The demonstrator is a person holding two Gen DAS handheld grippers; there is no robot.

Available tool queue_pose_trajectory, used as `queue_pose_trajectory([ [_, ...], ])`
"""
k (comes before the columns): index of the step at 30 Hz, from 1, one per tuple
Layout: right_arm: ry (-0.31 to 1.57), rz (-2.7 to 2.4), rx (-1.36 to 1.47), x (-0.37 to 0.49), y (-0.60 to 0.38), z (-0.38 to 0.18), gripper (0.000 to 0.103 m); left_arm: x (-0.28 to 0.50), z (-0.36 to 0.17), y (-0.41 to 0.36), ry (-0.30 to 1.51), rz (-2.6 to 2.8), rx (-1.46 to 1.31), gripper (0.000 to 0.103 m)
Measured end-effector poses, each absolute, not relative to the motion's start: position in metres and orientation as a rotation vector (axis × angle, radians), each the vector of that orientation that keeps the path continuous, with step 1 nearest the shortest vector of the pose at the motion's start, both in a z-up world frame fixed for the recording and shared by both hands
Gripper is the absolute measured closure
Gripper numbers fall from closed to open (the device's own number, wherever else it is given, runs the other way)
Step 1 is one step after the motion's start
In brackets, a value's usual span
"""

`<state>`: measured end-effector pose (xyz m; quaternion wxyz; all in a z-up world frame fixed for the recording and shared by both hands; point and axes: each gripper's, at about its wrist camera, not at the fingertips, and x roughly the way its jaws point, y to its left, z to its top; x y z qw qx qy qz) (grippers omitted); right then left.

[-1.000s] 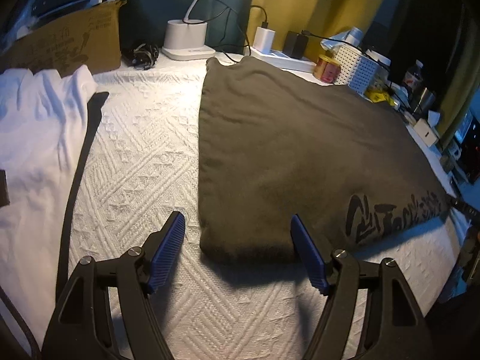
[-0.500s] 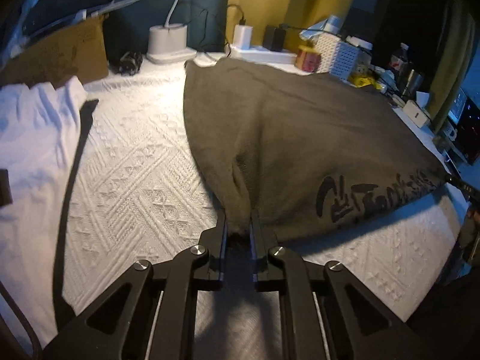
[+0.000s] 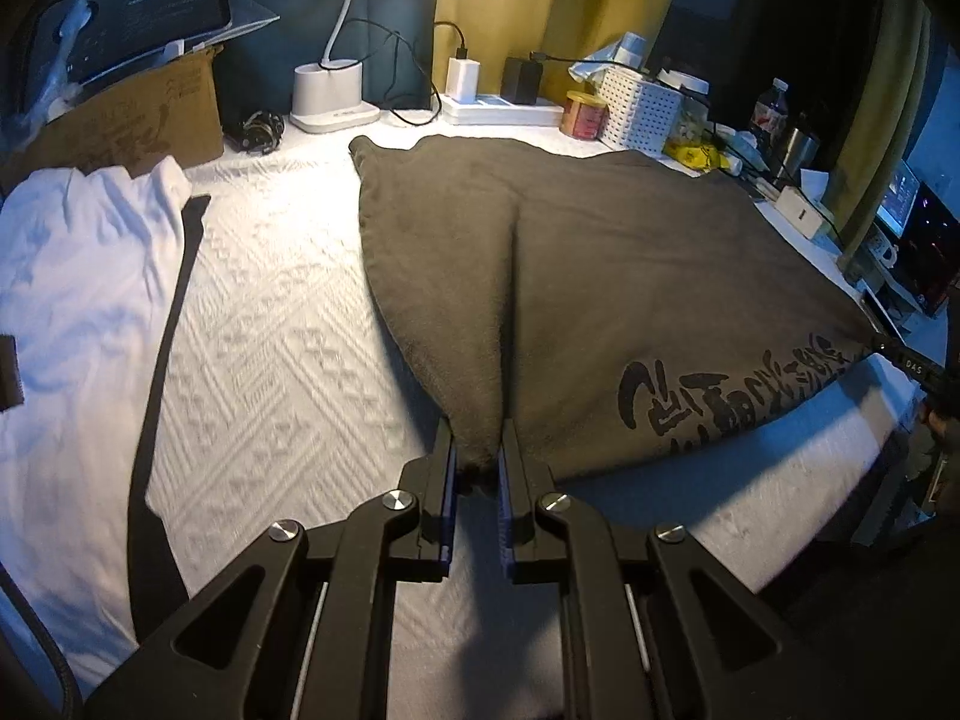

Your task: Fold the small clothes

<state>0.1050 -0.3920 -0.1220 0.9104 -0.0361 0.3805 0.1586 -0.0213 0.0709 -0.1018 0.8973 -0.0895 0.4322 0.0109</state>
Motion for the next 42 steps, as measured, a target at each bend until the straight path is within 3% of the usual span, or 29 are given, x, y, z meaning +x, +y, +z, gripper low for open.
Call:
queue_pose_trajectory([
  [14, 0.843, 0.352, -0.134, 0.073, -0.399, -0.134, 0.087, -0.052, -0.118, 0.064, 0.984, 0.003, -0.182, 0.093],
  [18, 0.862, 0.379, -0.138, 0.073, -0.4, -0.136, 0.087, -0.05, -0.122, 0.07, 1.025, 0.011, -0.208, 0.088],
  [20, 0.875, 0.389, -0.133, 0.075, -0.401, -0.136, 0.087, -0.049, -0.12, 0.071, 1.032, 0.031, -0.206, 0.079],
  [22, 0.887, 0.407, -0.135, 0.077, -0.402, -0.135, 0.087, -0.048, -0.118, 0.073, 1.038, 0.076, -0.174, 0.061],
  [24, 0.896, 0.426, -0.123, 0.078, -0.404, -0.132, 0.087, -0.046, -0.11, 0.077, 1.027, 0.112, -0.151, 0.058],
  [26, 0.901, 0.441, -0.103, 0.079, -0.406, -0.129, 0.087, -0.043, -0.103, 0.082, 1.01, 0.131, -0.14, 0.047],
  [28, 0.907, 0.457, -0.08, 0.081, -0.408, -0.125, 0.082, -0.038, -0.097, 0.091, 0.978, 0.171, -0.143, 0.021],
  [32, 0.89, 0.462, -0.051, 0.086, -0.41, -0.115, 0.041, -0.02, -0.093, 0.105, 0.945, 0.201, -0.208, 0.017],
  [33, 0.872, 0.46, -0.055, 0.086, -0.409, -0.111, 0.036, -0.013, -0.091, 0.106, 0.935, 0.196, -0.218, 0.017],
  [42, 0.82, 0.41, -0.087, 0.131, -0.396, -0.095, 0.035, 0.042, -0.091, 0.105, 0.866, 0.122, -0.233, 0.017],
])
